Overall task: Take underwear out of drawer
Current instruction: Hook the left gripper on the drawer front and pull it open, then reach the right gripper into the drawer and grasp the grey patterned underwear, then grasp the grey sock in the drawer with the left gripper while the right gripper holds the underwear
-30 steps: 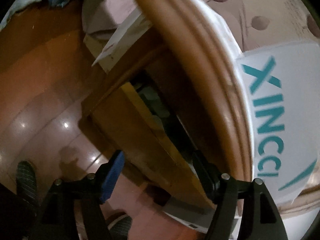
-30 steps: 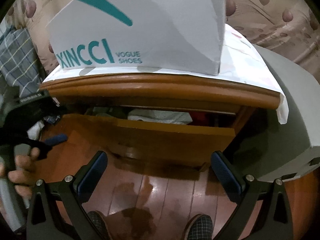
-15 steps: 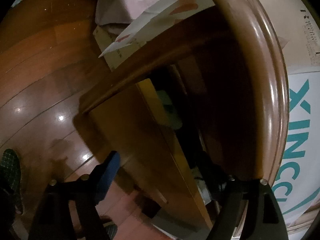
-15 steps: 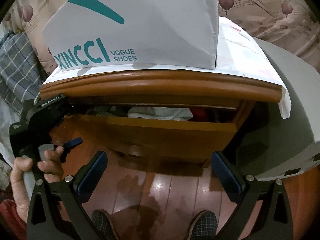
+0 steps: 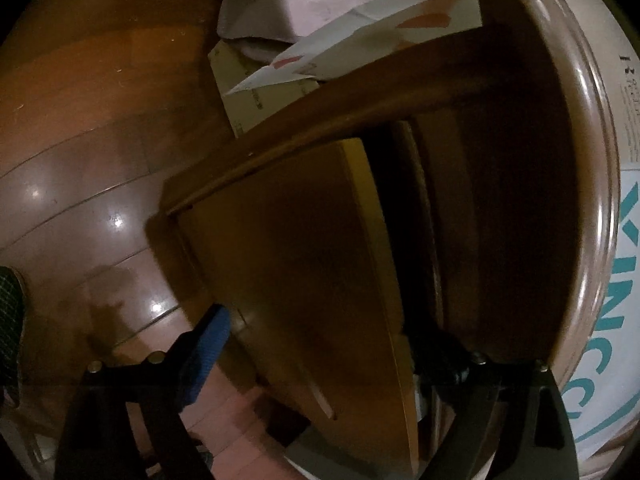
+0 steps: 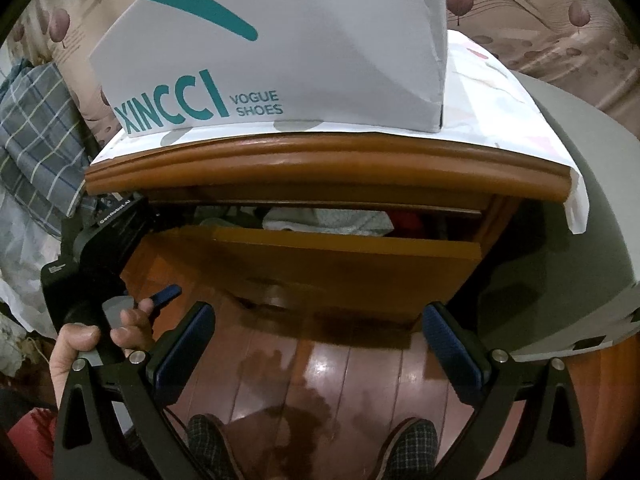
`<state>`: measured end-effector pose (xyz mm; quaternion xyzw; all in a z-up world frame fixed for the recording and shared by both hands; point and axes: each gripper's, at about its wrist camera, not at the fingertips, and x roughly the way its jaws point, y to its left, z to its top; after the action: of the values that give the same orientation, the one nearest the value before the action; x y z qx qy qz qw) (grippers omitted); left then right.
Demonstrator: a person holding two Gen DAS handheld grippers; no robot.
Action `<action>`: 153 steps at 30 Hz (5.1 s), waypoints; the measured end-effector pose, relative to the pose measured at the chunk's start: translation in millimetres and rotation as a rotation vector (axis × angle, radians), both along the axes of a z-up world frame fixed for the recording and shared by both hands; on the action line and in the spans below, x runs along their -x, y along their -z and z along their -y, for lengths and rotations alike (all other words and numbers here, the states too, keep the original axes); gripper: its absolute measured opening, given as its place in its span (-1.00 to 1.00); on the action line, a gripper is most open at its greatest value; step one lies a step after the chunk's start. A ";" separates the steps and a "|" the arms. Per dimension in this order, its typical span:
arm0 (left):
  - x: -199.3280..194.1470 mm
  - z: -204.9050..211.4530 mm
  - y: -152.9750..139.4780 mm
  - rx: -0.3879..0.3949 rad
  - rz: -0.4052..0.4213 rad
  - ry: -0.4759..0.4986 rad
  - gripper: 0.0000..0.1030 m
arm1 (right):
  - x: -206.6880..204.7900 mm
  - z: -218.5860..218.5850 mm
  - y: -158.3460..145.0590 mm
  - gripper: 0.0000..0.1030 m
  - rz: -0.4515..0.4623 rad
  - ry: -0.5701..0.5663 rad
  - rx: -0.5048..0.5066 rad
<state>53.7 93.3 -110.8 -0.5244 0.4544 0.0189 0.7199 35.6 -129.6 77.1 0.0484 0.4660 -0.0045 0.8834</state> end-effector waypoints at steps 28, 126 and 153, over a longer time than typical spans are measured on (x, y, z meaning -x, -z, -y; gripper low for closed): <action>3.4 -4.5 1.3 -0.137 -0.120 0.136 1.00 | -3.7 35.9 -18.7 0.99 0.022 0.117 0.045; -13.7 18.3 -102.9 -0.603 -0.124 0.824 0.98 | -14.8 -17.7 77.8 -0.50 -0.486 -0.061 0.058; -30.9 62.3 -45.9 -0.686 -0.251 0.880 0.38 | 7.8 13.6 35.1 -0.51 -0.307 -0.029 -0.227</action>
<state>84.6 31.0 -64.9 -0.0158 0.6797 -0.0744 0.7295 27.8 -143.1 42.0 0.1398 0.5933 0.0534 0.7910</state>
